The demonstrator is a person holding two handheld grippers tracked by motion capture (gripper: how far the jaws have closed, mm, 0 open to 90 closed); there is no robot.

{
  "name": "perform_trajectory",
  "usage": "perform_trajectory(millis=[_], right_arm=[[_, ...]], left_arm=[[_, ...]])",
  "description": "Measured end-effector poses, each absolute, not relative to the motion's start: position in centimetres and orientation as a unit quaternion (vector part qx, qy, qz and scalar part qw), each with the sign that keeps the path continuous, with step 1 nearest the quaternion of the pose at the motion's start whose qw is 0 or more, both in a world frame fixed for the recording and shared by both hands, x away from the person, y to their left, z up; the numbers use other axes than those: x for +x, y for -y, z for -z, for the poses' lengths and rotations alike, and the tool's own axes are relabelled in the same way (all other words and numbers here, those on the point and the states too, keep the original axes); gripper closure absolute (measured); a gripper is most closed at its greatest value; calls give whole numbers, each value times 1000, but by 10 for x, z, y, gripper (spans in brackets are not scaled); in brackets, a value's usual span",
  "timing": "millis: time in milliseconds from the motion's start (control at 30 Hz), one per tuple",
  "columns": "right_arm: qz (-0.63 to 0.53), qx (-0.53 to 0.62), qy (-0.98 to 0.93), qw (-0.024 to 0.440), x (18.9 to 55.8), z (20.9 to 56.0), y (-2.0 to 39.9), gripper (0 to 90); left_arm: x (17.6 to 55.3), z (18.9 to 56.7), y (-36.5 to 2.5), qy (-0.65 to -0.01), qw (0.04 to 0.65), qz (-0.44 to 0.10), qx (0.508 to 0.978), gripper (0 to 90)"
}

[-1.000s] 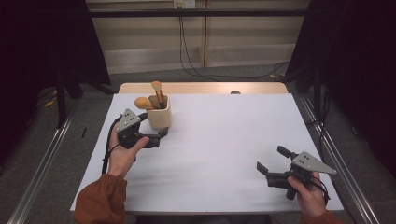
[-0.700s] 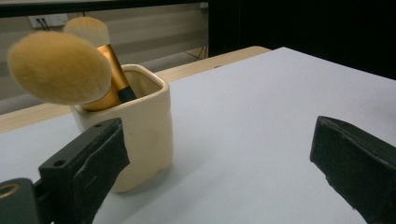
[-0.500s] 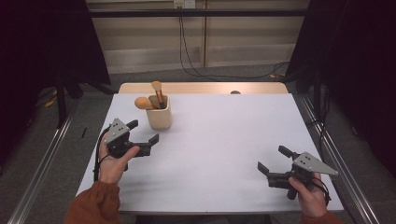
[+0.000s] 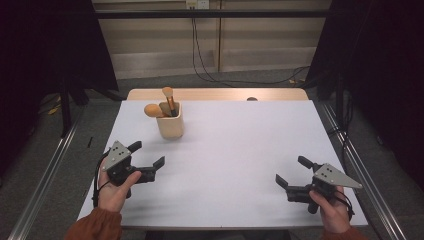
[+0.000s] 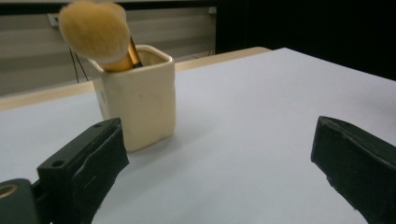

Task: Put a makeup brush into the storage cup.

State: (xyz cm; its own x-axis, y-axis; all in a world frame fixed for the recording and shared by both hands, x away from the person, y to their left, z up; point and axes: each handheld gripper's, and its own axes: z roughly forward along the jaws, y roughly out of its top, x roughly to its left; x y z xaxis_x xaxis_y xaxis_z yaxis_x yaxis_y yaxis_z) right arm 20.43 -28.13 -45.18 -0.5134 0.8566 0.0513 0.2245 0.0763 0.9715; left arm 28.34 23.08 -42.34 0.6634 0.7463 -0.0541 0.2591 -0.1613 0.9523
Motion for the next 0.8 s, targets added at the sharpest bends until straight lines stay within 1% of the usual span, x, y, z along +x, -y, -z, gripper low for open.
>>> perform_trajectory(millis=[133, 433, 600, 667, 800], right_arm=[[-548, 400, -676, 287, 204, 452, 282, 0], [-548, 403, -675, 285, 204, 453, 283, 0], [-548, 406, -673, 285, 204, 453, 283, 0], [-546, 407, -674, 285, 204, 453, 283, 0], [-544, 405, -677, 285, 204, 454, 283, 0]], left_arm=[[276, 428, -235, -337, 551, -230, 728, 30], [262, 434, -241, -334, 550, -229, 731, 29], [258, 436, -245, -341, 546, -232, 730, 28], [257, 435, -245, -334, 544, -232, 735, 28], [250, 431, -244, -330, 548, -240, 730, 28]])
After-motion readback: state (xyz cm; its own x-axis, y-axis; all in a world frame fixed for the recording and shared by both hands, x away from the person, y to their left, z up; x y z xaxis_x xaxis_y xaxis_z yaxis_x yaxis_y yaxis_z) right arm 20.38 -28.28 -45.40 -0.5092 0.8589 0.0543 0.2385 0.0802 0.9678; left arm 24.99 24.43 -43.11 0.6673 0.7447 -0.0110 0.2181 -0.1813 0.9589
